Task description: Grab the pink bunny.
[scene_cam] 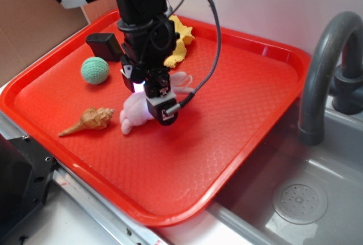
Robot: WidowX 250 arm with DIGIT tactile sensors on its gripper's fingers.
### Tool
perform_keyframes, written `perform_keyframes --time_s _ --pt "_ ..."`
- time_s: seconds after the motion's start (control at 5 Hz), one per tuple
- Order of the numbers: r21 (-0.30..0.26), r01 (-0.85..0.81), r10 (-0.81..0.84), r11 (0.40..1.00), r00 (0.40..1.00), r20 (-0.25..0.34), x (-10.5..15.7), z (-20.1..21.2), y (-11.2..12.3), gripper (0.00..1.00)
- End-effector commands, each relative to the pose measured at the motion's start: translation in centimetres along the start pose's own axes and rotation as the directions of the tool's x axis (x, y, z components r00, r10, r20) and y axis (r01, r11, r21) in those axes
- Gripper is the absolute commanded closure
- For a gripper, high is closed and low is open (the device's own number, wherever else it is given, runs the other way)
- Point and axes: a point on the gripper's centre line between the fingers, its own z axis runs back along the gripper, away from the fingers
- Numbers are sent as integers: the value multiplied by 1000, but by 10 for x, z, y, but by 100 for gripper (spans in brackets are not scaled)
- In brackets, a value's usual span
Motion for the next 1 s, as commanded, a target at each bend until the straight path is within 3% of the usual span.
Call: perform_keyframes --time_s 0.0,0.2,0.4,0.8 --pt "-5 6 -7 1000 998 -62 -1 0 -2 34" --pt "32 -12 15 999 997 -76 0 0 -5 100" --pt "18 -42 43 999 997 -68 -1 3 -4 100" --pt "-24 -253 254 967 954 161 -21 84 37 100"
